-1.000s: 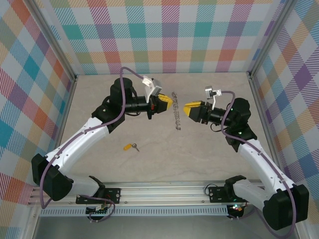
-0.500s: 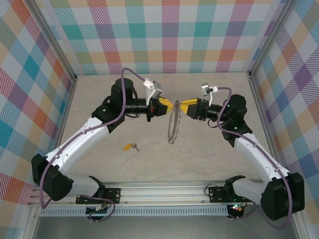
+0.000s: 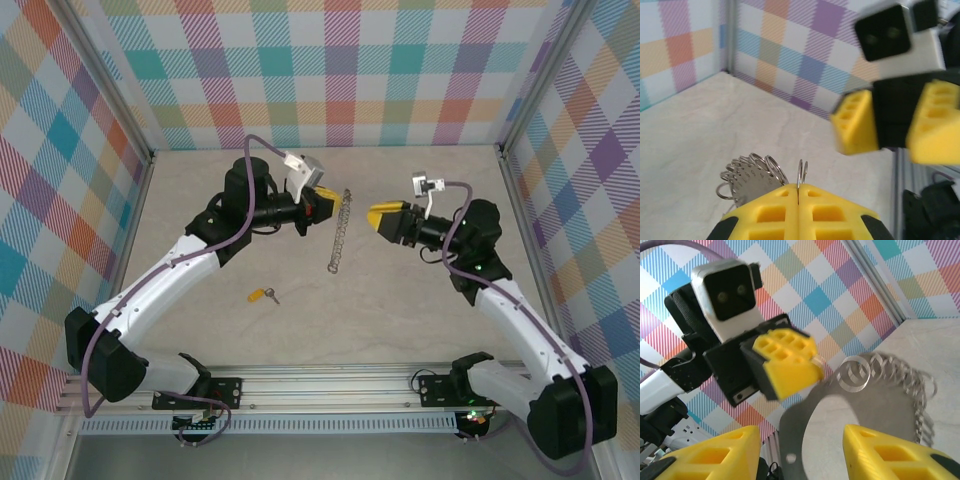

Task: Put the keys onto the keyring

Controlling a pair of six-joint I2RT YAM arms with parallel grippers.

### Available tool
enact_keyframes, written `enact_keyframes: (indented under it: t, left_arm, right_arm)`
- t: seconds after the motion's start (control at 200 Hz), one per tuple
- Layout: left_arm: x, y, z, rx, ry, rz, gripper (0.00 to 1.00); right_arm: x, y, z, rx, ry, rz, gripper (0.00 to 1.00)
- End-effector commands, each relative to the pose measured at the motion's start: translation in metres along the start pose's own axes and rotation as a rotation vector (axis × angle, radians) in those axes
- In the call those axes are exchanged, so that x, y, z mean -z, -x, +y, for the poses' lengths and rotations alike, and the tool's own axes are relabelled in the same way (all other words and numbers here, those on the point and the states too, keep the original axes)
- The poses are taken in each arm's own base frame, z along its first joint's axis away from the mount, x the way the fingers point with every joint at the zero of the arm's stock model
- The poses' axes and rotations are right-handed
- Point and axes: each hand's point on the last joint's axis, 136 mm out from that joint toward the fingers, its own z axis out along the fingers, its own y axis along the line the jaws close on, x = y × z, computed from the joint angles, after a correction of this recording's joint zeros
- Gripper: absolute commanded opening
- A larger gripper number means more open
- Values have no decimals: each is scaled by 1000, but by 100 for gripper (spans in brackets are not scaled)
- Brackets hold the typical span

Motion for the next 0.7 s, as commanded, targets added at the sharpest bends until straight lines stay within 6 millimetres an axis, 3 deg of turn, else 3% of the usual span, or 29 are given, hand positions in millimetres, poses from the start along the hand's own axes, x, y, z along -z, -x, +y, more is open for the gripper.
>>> enact_keyframes:
  t: [0.0,0.15,0.43,0.695]
  left_arm:
    - [7,13,24,26,155,-43,0]
    - [16,13,59,72,303,-61,0]
    - [37,10,101,121,433,-78,0]
    - [65,8,128,150,520,-117,0]
  right_arm:
    - [4,-29,-11,-83,-60,40,48]
    - [2,-80,-35,-181,-148,112,50]
    - [-25,-179,-95,-284,-376,326,57]
    - [-68,-215,-102,-264,-355,429,57]
